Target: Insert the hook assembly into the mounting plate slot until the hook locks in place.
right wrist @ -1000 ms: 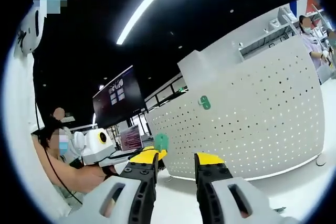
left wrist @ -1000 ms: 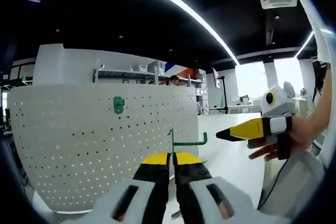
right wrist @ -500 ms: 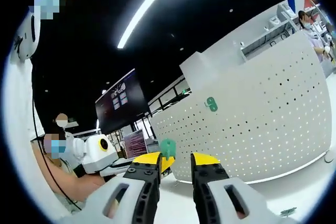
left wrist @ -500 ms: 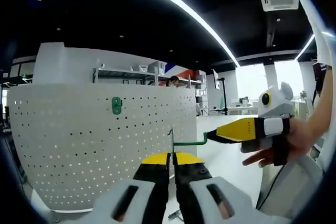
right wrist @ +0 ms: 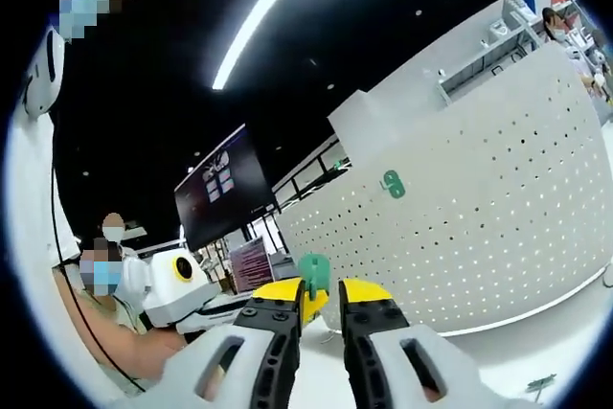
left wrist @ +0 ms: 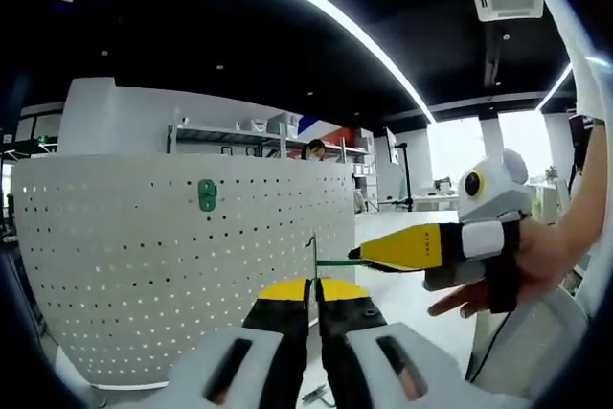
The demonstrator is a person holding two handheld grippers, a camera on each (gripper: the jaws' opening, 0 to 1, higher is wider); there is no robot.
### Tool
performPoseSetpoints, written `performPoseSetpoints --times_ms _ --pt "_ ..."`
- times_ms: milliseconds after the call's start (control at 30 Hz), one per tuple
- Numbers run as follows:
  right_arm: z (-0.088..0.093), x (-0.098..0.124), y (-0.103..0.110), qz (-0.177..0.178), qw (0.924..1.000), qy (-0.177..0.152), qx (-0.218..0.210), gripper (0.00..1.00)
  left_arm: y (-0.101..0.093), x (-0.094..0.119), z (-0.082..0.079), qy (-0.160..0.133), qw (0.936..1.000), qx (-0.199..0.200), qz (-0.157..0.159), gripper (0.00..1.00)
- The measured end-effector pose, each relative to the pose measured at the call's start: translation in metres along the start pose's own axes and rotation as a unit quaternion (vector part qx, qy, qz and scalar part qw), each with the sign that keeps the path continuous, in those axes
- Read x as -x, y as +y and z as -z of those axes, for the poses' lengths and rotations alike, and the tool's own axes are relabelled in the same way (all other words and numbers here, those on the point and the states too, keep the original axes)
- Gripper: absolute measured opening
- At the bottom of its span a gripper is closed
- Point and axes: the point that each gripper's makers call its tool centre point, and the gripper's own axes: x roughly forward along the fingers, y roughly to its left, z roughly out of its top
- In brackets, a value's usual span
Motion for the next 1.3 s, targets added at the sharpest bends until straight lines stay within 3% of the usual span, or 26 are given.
performPoseSetpoints --times_ms 500,800,1300 --pt "0.008 -0.01 0.004 -0.005 0.9999 0.012 0.006 0.06 -0.003 -0.001 -0.003 -0.003 1.0 0.003 0.002 0.02" --pt "0.004 -0.013 0.003 0.009 0.9998 -0.003 0.016 0.02 -0.004 -0.002 -0.004 -0.006 0.9999 0.01 0.004 0.02" --pt "0.005 -0.01 -0.001 0.019 0.9997 -0.013 -0.012 0.0 -0.007 -0.005 -0.001 -0.005 0.9997 0.022 0.005 0.02"
